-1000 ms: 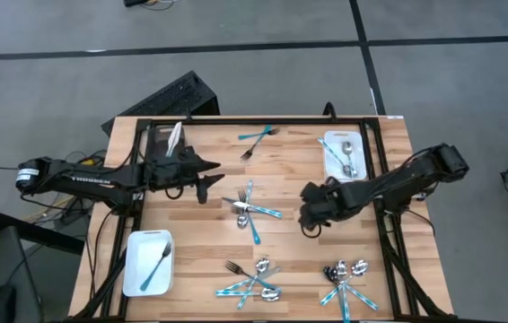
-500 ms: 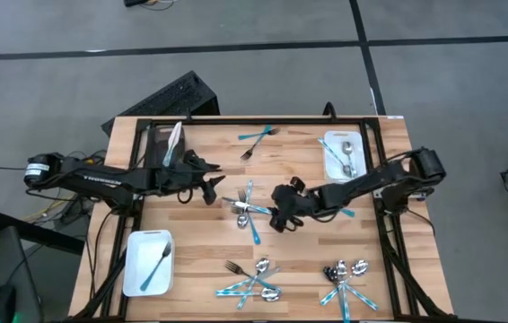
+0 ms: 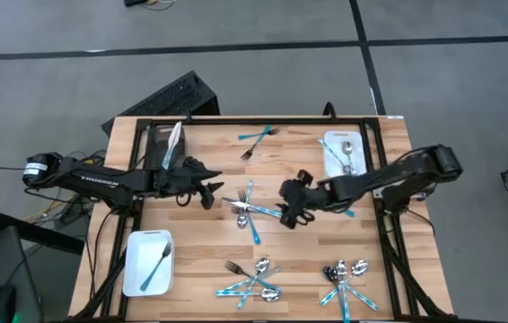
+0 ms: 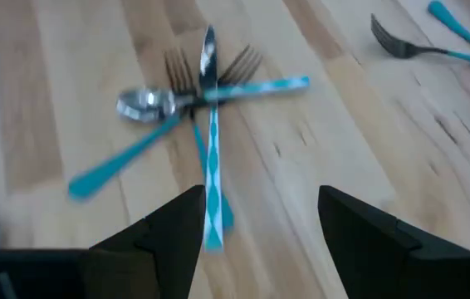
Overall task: Sort silverware by color (type)
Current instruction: Put the blue fork into the left white bin
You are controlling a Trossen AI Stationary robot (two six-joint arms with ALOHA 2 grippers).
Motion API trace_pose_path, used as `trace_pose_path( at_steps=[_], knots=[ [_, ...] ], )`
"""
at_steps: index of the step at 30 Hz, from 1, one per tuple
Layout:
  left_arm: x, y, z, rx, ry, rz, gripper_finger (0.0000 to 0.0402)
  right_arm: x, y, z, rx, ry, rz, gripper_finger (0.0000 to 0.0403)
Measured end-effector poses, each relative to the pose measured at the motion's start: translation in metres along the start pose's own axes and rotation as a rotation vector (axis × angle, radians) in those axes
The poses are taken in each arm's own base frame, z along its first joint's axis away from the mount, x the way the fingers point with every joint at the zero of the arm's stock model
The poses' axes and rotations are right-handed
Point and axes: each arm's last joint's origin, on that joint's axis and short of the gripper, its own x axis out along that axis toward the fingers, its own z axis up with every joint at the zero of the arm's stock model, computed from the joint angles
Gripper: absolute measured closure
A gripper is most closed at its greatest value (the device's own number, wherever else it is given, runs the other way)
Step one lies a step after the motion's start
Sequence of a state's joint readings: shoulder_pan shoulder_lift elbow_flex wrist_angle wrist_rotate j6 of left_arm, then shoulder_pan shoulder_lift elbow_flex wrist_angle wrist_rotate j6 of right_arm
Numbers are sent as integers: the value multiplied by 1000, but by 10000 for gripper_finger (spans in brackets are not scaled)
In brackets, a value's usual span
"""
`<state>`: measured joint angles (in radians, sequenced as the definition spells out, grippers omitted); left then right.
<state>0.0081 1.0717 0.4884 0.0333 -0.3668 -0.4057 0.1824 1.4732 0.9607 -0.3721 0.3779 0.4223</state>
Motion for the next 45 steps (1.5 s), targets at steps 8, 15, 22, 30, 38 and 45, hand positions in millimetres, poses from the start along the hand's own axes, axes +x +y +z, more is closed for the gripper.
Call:
trace_pose_path(
  at_steps=[8, 15, 22, 30, 38, 45],
  knots=[
    [-3, -15, -6, 42, -32, 1, 219, -16, 9, -21, -146, 110, 177, 143],
    [7, -17, -14, 2, 15, 22, 219, 1, 30, -33, -320, 96, 225, 143],
    [8, -20, -18, -112, 49, -7, 219, 6, 23, -24, -349, 50, 212, 143],
    [5, -26, -16, -36, -37, 50, 219, 14, 0, -20, -330, 106, 144, 143],
    [4, -23, -16, -38, -64, 115, 219, 63, -2, -18, -263, 84, 234, 143],
    [-2, -32, -20, -33, -127, 178, 219, 96, 3, -22, -215, 36, 59, 143]
  ],
)
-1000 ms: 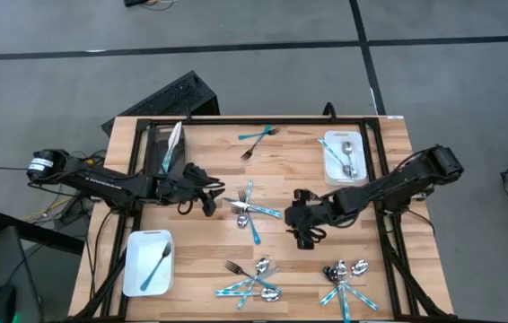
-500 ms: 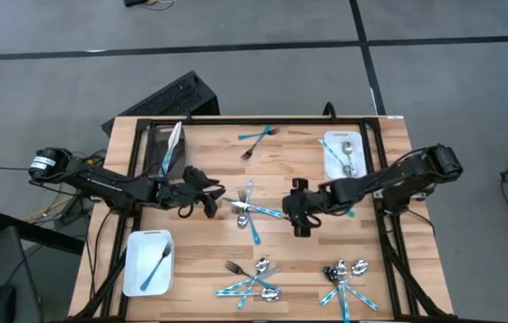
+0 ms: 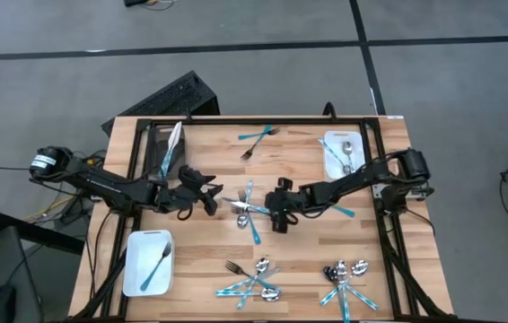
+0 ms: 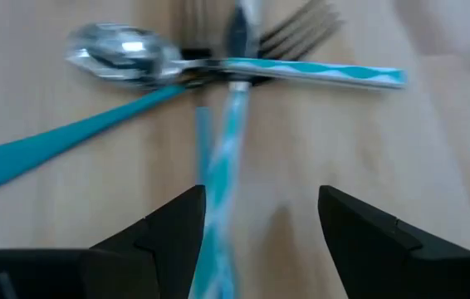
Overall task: Sort silverware by color (type)
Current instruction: Put the blue fork into the left white bin
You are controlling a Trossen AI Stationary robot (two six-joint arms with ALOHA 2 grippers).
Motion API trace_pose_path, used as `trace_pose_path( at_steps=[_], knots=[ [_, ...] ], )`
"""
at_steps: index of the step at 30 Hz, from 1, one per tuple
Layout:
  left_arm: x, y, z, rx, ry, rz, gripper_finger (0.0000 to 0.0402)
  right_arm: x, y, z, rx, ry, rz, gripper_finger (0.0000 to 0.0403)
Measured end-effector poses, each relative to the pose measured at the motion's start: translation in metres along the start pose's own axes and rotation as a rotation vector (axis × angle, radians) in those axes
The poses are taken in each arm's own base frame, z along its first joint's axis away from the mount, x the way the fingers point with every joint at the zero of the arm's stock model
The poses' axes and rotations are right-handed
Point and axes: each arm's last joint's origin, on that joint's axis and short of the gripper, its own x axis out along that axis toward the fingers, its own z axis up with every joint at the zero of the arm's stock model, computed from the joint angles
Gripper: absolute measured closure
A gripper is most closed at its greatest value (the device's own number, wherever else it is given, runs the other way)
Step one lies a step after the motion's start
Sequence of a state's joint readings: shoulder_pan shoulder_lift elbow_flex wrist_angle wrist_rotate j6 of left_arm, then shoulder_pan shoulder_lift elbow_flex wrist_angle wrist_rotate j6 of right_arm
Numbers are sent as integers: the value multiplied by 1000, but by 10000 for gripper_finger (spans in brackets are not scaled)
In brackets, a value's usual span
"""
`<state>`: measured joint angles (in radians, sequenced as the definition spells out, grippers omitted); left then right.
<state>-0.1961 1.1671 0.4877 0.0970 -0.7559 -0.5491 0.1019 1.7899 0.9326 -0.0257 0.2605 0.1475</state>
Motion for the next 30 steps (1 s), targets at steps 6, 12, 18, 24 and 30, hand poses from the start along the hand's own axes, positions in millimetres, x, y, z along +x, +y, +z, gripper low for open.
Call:
trace_pose_path(
  at_steps=[6, 12, 18, 24, 30],
  knots=[
    [-8, -6, -3, -1, -44, 27, 219, -1, -14, 22, -17, -56, -150, 143],
    [-11, -8, -6, -20, -34, 25, 219, -13, -80, 52, 80, -50, -296, 143],
    [-14, -10, -14, 16, 2, 13, 219, -40, -113, 27, 85, 287, -377, 143],
    [-4, -7, -23, 17, 11, 104, 219, -69, -93, -15, 94, 607, -202, 143],
    [13, -8, -40, 1, 83, 143, 219, -78, -75, -56, 74, 677, -218, 143]
  ],
)
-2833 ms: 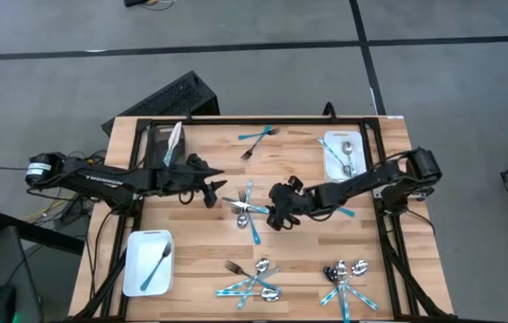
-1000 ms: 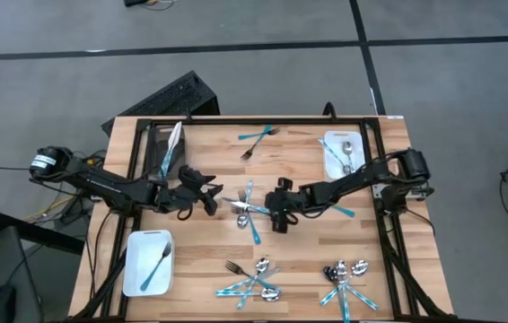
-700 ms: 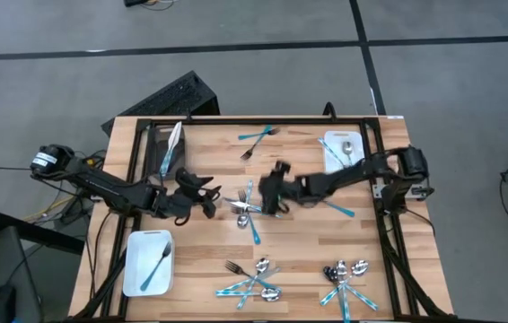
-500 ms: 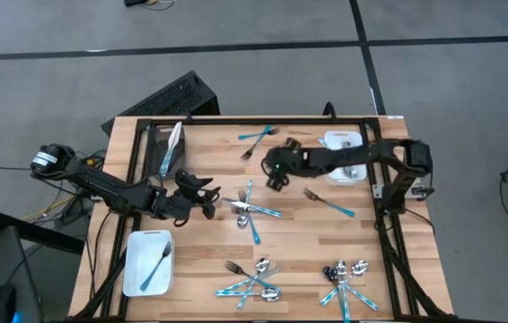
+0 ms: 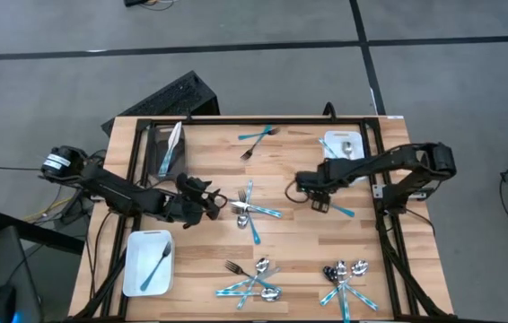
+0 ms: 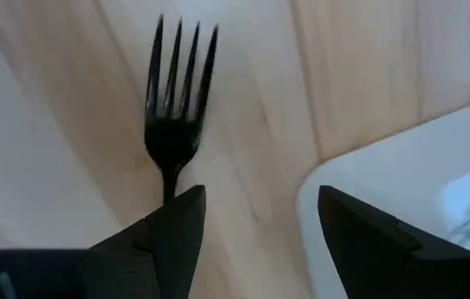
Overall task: Sort silverware by color (type)
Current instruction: Put the blue fork into the left white bin
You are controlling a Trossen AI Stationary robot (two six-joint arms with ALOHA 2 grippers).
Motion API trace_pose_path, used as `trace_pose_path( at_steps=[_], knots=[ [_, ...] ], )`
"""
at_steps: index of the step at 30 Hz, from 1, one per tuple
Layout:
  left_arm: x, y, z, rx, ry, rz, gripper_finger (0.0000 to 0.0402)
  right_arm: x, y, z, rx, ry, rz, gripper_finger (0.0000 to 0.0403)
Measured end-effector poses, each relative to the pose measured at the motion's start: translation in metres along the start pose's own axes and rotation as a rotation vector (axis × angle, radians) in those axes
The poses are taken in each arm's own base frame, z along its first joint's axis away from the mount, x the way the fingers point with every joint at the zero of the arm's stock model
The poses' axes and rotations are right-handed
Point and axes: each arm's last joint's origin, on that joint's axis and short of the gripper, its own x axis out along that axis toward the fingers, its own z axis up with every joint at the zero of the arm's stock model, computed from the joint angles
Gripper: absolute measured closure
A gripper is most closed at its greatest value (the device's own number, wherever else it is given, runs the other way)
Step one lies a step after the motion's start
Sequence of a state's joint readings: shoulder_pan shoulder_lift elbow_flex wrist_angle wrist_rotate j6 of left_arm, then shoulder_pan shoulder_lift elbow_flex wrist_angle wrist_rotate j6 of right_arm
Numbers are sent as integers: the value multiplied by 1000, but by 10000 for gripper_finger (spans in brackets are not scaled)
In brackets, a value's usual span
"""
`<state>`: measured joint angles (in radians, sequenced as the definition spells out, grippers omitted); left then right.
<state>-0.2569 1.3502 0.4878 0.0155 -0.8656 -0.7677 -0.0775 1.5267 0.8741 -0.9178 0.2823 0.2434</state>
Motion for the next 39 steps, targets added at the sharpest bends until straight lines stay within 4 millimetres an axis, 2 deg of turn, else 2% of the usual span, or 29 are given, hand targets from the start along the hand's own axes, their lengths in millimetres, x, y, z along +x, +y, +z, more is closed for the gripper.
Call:
trace_pose_path(
  at_steps=[8, 14, 18, 21, 26, 33, 39],
  knots=[
    [14, -3, -17, -15, 156, -50, 219, 23, 4, -21, 43, 20, 40, 143],
    [16, -3, -13, -40, 146, -65, 219, 26, 11, -26, 6, 18, 25, 143],
    [21, -3, -5, -7, 94, -77, 219, 18, 7, -22, -29, -31, -45, 143],
    [26, -4, 2, 1, 70, -112, 219, 3, 0, -16, -4, -75, -38, 143],
    [29, -5, 8, 0, 76, -180, 219, -18, -5, -17, 31, -158, -11, 143],
    [30, -3, 4, 32, 121, -186, 219, -31, 15, -26, 8, -171, 164, 143],
    [30, -1, 2, 55, 138, -157, 219, -26, 29, -30, -66, -109, 178, 143]
  ],
)
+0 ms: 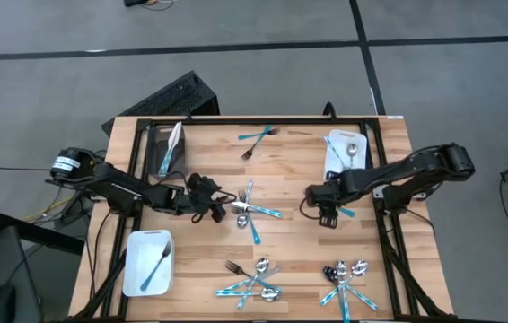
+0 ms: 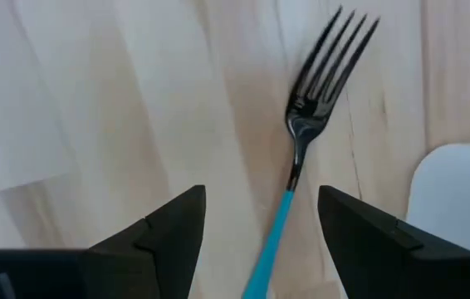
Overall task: Sort silverware by color (type)
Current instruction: Put the blue fork into the left white bin
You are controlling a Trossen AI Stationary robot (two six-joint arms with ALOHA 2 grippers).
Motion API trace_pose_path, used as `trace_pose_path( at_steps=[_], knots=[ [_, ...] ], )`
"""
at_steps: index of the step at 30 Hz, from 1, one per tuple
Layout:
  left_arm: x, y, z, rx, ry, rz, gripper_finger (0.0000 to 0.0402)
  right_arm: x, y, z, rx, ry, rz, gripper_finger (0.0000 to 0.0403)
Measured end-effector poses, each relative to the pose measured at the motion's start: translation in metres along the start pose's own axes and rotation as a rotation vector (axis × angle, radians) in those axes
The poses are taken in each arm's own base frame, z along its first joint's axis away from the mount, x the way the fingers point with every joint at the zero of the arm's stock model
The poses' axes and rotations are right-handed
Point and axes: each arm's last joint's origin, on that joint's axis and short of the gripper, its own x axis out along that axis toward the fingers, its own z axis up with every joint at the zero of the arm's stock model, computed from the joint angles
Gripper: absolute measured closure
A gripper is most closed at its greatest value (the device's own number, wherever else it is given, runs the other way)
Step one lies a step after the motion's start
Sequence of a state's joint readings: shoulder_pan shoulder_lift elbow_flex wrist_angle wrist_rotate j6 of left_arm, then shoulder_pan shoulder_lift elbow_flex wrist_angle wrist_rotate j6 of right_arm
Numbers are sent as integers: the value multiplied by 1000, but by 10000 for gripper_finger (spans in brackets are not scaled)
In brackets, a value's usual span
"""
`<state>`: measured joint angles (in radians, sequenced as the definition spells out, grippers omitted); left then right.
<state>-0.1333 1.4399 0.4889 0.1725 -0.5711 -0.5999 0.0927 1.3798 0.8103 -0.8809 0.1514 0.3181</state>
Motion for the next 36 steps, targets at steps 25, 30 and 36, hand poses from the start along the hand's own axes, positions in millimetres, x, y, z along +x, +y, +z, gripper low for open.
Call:
trace_pose_path(
  at_steps=[25, 30, 36],
  knots=[
    [-6, -2, -13, -31, 69, 27, 219, 54, -7, 11, -8, 99, 49, 346],
    [-9, -11, -9, -27, 8, -38, 219, 42, -3, 20, 34, -56, 87, 374],
    [-13, -25, 7, 40, -152, -152, 219, 9, 13, 40, 102, -444, 139, 366]
  ],
)
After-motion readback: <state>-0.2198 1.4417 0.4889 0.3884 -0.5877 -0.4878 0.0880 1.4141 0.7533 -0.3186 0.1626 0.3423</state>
